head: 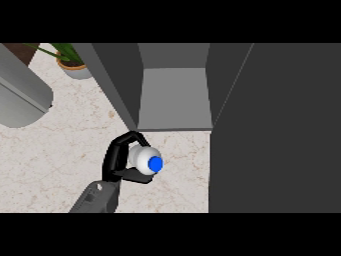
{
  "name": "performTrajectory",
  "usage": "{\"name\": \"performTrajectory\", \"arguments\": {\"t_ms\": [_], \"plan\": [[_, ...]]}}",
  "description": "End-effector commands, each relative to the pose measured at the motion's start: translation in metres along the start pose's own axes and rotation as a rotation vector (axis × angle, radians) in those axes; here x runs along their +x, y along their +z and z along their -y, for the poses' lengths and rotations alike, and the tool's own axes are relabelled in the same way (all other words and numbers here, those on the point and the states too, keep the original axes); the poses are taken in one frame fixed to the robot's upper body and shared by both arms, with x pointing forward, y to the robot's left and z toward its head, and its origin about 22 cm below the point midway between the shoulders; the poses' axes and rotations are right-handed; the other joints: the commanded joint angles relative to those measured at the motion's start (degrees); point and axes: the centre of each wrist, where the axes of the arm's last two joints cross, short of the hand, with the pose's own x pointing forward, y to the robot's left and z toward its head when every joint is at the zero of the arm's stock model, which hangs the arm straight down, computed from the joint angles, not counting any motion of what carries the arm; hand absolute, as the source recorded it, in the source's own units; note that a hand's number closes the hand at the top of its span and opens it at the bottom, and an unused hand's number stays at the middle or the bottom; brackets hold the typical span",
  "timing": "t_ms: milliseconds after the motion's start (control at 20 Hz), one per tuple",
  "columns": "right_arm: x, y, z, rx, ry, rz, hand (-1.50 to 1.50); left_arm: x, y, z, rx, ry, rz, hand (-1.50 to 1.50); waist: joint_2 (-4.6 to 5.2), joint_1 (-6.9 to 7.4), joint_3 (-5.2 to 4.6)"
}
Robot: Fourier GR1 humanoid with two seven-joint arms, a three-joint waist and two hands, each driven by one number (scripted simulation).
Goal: Pick up the bottled water, place it into the cabinet and close the cabinet
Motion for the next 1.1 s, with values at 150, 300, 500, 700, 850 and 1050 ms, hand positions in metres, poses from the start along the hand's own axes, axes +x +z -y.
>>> {"name": "performTrajectory", "arguments": {"t_ms": [150,300,500,700,850,1050], "plan": [[0.033,-0.007,0.000,-0.010,-0.024,0.071,-1.50,0.036,-0.033,0.052,0.005,-0.023,-0.039,1.50,0.23,-0.66,-0.07],[0.036,-0.004,0.002,-0.011,-0.004,0.054,-1.50,0.064,-0.067,0.070,0.034,-0.015,-0.060,1.50,0.25,-1.26,-0.06],[0.024,0.000,0.003,-0.034,-0.002,0.056,-1.50,0.082,-0.099,0.078,0.058,-0.051,-0.042,1.50,0.36,-1.31,-0.06],[0.027,-0.001,0.008,-0.031,-0.019,0.070,-1.50,0.089,-0.117,0.086,0.095,-0.088,-0.099,1.50,0.65,-1.21,-0.06],[0.018,0.005,0.012,-0.015,-0.020,0.084,-1.50,0.099,-0.144,0.081,0.134,-0.068,-0.105,1.50,0.90,-2.27,-0.07],[0.023,0.012,0.014,0.000,-0.005,0.059,-1.50,0.096,-0.154,0.076,0.189,-0.076,-0.154,1.50,0.85,-2.51,-0.07]]}}
